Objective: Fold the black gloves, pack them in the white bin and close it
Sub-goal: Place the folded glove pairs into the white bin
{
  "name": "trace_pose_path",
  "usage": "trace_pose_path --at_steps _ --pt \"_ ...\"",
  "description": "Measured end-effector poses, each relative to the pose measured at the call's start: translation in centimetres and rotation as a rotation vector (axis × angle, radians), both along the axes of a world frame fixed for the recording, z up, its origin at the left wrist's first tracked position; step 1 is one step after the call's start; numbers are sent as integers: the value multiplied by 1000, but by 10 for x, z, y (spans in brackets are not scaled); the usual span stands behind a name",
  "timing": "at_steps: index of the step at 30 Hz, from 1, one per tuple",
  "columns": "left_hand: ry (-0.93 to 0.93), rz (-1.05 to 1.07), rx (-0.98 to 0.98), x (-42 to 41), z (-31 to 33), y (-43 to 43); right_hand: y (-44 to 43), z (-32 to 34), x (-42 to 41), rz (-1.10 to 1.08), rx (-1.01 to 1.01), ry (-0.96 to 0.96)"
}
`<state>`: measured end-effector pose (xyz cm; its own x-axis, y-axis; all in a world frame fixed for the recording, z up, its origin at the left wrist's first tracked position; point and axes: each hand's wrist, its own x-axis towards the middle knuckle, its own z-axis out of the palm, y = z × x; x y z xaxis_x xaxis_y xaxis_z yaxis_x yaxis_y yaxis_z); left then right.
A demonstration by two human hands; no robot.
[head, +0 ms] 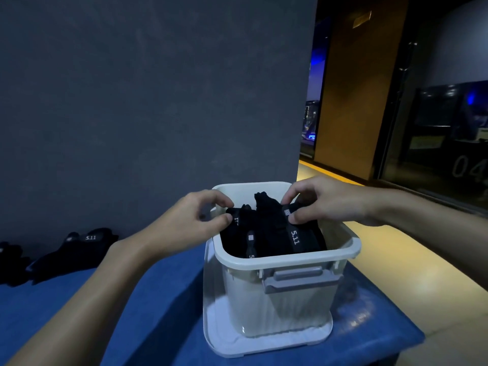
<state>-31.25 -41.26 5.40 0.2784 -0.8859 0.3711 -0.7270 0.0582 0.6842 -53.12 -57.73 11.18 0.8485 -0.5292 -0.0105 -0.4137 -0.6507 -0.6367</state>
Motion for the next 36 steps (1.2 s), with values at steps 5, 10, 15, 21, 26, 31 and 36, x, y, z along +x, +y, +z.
trace_pose_path --at_steps 5,10,15,21,26,31,36 --pt "25 -25 -5 0 0 1 -6 -11 -5 15 -39 61" --pt "41 -35 -11 2 -1 -2 -7 -15 -3 14 -204 213" --pt "33 -27 -1 6 -3 -2 -9 -21 4 4 -470 357" --pt "49 -27 -2 4 -3 -1 -16 -21 3 38 -321 173" --pt "49 -29 -11 4 -3 -2 -17 -24 7 32 -459 274" --pt "55 -40 -32 4 -4 -1 -14 -20 4 41 -359 188" --pt "125 -36 -99 4 -4 2 -7 -12 5 58 -308 111"
